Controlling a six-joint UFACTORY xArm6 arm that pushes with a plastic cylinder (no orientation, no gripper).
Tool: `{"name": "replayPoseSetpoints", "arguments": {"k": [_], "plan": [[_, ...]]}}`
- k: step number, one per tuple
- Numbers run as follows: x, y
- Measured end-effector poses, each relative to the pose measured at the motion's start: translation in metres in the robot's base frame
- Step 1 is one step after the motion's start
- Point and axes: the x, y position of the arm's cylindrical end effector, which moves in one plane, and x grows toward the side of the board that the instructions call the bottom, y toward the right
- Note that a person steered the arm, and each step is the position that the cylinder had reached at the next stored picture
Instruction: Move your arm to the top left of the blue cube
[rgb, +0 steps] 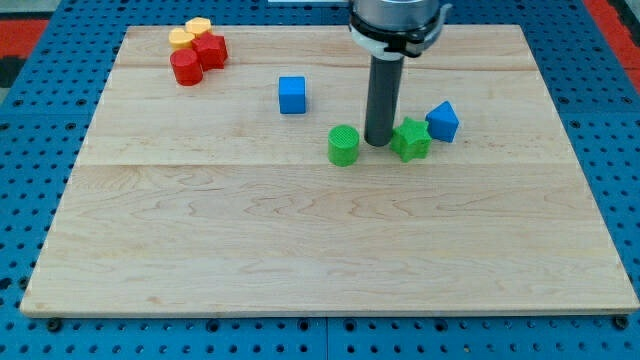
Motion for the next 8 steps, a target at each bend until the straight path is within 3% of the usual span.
{"name": "replayPoseSetpoints", "arguments": {"k": [1, 2, 3, 4, 5, 6, 7, 8], "plan": [[0.008, 0.038], [0.022, 0.013], [0.056, 0.058], [0.056, 0.123], [0.037, 0.143], [0.009, 0.093], [0.013, 0.058], [0.032, 0.059]]}}
